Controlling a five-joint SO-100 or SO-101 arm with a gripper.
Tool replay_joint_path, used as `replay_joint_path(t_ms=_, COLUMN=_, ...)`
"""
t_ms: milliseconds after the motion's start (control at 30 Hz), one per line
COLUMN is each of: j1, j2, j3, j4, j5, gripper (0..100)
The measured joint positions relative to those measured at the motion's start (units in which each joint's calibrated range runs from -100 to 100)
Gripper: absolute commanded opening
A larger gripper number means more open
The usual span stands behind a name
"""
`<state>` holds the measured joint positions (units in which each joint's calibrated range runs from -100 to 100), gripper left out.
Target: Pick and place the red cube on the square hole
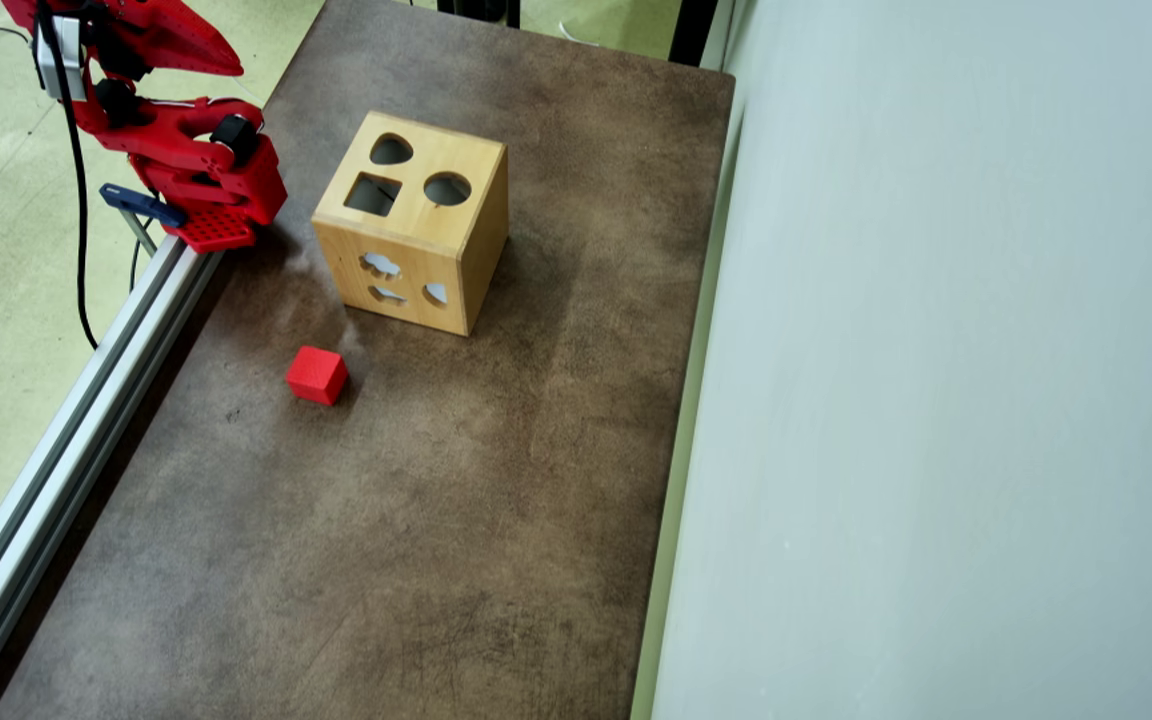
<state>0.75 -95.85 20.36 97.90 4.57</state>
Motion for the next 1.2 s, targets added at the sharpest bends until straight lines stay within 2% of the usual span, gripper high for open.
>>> replay_joint_path(t_ms=967, j1=0.3, j2=0.0, j3=0.0, j4=0.0, j5=0.0, gripper=1)
replay_joint_path(t_ms=1200, j1=0.3, j2=11.9, j3=-0.9, j4=0.0, j5=0.0, gripper=1)
